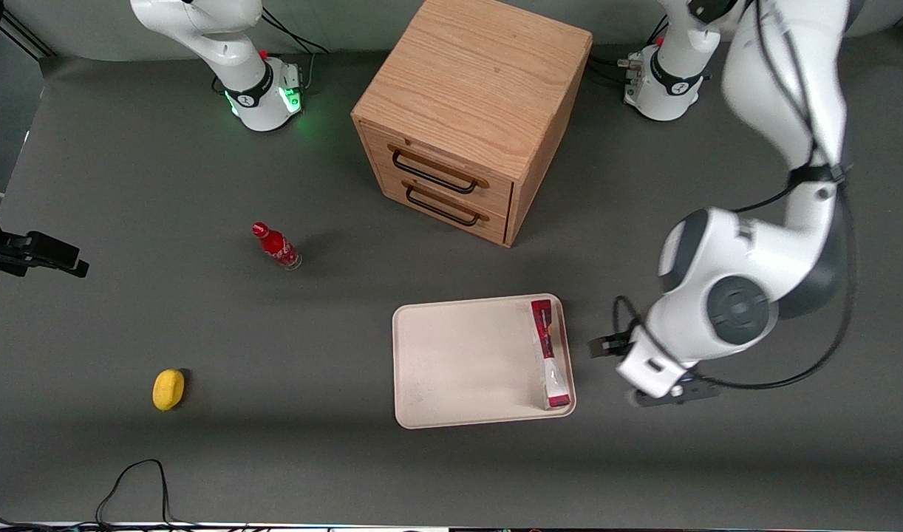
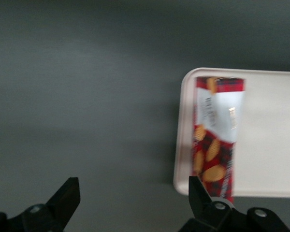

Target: Place red cookie box on tray

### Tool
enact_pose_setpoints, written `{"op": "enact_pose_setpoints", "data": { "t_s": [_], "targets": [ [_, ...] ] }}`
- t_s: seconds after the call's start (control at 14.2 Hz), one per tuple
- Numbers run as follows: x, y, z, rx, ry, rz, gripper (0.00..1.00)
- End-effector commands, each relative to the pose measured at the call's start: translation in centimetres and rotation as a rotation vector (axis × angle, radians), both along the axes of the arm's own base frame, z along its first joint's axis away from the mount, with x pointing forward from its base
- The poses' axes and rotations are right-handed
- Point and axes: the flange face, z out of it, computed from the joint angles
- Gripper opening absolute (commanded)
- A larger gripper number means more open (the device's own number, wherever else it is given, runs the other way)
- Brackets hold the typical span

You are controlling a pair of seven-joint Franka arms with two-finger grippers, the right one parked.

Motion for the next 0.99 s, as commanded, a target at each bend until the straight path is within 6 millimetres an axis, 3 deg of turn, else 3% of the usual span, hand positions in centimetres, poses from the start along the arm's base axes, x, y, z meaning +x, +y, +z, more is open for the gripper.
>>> {"op": "enact_pose_setpoints", "data": {
  "t_s": [0.0,0.21,0.56,0.78,0.92],
  "targets": [
    [-5.0,7.4,3.1,0.025,0.04,-0.042,1.0],
    [-6.9,13.7,6.5,0.036,0.043,0.01,1.0],
    [-9.5,19.7,11.0,0.048,0.054,0.055,1.0],
    [-12.2,20.3,12.2,0.061,0.038,0.057,1.0],
    [-13.7,18.9,12.8,0.074,0.015,0.028,1.0]
  ]
}}
